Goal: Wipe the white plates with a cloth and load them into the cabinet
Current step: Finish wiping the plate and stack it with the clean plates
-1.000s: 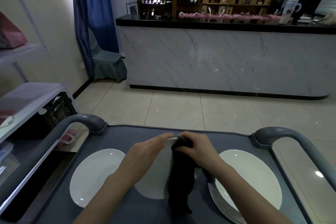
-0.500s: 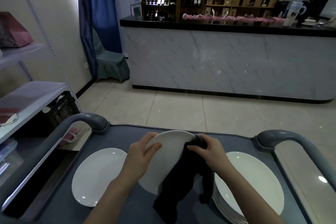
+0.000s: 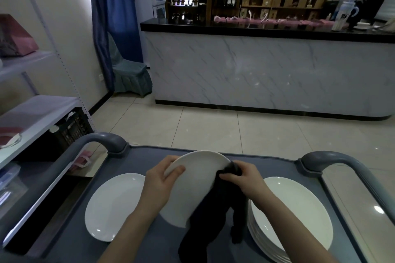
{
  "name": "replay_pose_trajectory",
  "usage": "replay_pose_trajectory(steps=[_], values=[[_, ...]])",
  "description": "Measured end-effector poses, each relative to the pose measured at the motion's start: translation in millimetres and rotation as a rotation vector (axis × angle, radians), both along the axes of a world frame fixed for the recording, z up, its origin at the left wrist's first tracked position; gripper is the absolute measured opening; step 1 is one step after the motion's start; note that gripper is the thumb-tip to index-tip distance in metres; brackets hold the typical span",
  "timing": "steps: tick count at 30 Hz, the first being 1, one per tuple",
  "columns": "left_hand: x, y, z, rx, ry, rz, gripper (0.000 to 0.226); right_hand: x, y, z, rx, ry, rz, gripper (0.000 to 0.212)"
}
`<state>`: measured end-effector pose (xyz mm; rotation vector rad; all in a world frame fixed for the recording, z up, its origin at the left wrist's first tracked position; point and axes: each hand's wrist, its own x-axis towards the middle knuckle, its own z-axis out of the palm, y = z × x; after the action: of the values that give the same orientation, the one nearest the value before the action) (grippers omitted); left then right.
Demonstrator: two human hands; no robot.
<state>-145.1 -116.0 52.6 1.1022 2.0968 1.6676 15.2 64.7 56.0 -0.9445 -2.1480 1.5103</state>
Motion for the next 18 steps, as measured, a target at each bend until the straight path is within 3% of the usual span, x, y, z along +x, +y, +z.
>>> replay_pose_trajectory(steps=[5, 10, 13, 16, 18], values=[[-9, 11, 13, -0.159, 0.165, -0.259, 0.015, -19, -17, 8, 0.396, -0.082, 0.166, 0.014], [-7, 16, 19, -0.103, 0.115, -0.153, 0.016, -24, -17, 18, 0.473, -0.01, 0.103, 0.018], [-9, 3, 11, -0.009, -0.091, -0.068, 0.021, -14, -5, 12, 0.302, 0.125, -0.05, 0.011], [2, -4, -5, 0.101, -0.515, 0.053, 0.021, -4, -3, -1, -0.177, 0.311, -0.196, 0.004], [5, -1, -7, 0.109, -0.607, 0.125, 0.018, -2, -4, -7, -0.389, 0.34, -0.208, 0.004]])
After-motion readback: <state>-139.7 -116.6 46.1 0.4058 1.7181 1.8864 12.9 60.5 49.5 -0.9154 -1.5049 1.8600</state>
